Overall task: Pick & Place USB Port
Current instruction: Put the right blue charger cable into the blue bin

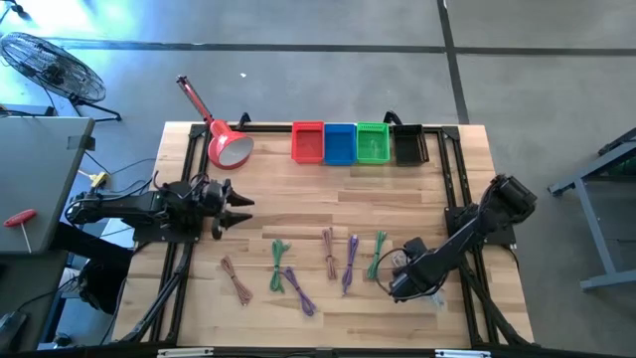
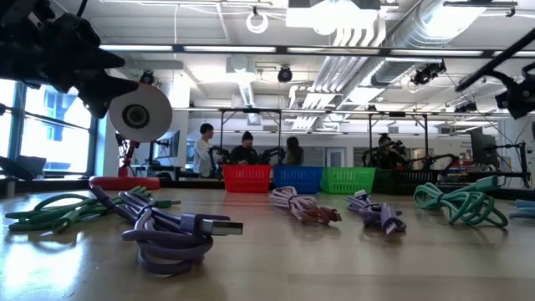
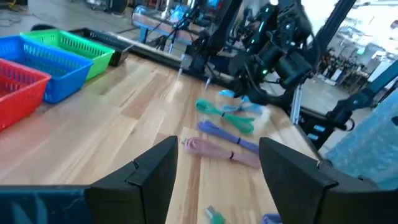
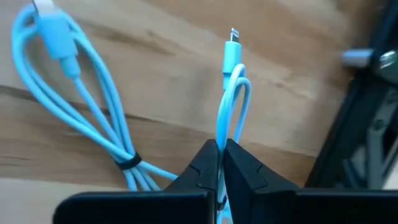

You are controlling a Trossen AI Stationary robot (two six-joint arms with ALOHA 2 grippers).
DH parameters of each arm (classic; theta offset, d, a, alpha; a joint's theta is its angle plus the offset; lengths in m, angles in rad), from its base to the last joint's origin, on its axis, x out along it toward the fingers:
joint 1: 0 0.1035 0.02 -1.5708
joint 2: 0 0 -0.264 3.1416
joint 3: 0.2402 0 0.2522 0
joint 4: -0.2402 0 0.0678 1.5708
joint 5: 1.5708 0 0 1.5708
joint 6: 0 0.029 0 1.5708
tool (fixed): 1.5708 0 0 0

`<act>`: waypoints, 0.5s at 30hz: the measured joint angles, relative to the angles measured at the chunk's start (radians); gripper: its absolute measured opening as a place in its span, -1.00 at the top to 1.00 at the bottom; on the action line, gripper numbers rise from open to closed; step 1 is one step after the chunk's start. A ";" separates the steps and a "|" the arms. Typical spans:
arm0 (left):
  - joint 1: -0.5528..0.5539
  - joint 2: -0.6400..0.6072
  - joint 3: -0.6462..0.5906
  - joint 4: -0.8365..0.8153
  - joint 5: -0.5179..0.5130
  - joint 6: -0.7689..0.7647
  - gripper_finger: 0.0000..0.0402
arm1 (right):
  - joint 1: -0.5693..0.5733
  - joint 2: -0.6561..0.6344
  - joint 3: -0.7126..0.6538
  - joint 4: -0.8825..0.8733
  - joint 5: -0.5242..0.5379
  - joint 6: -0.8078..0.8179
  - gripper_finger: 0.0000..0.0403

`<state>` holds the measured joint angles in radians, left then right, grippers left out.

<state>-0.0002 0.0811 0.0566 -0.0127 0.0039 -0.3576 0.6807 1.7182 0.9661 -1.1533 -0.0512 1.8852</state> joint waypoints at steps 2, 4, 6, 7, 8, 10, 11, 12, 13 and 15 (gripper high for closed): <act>0.000 0.000 0.000 0.022 0.008 -0.024 -0.11 | 0.000 -0.026 0.000 -0.028 0.020 0.010 0.99; 0.000 0.000 0.000 0.033 0.007 -0.040 -0.11 | 0.000 -0.050 0.000 -0.056 0.040 0.015 0.99; 0.000 0.000 0.000 0.050 0.007 -0.044 -0.11 | 0.000 -0.076 0.000 -0.067 0.082 0.013 1.00; 0.000 0.000 0.000 0.064 0.007 -0.051 -0.11 | 0.000 -0.091 0.000 -0.065 0.117 0.006 1.00; 0.000 0.000 0.000 0.083 0.007 -0.066 -0.11 | 0.000 -0.109 0.000 -0.061 0.158 -0.002 1.00; 0.000 0.000 0.000 0.129 0.006 -0.089 -0.11 | -0.002 -0.148 0.001 -0.054 0.259 -0.019 1.00; 0.000 0.000 0.000 0.152 0.006 -0.093 -0.11 | -0.004 -0.168 0.001 -0.048 0.312 -0.034 1.00; 0.000 0.001 0.000 0.179 0.006 -0.095 -0.11 | -0.007 -0.190 0.001 -0.041 0.367 -0.052 1.00; 0.000 0.003 0.000 0.204 0.007 -0.096 -0.11 | -0.012 -0.212 0.001 -0.031 0.424 -0.083 1.00; 0.000 0.016 0.001 0.249 0.007 -0.100 -0.11 | -0.023 -0.254 0.002 0.003 0.546 -0.164 1.00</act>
<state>-0.0002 0.0970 0.0578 0.2363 0.0105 -0.4573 0.6579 1.4639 0.9676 -1.1505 0.4948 1.7208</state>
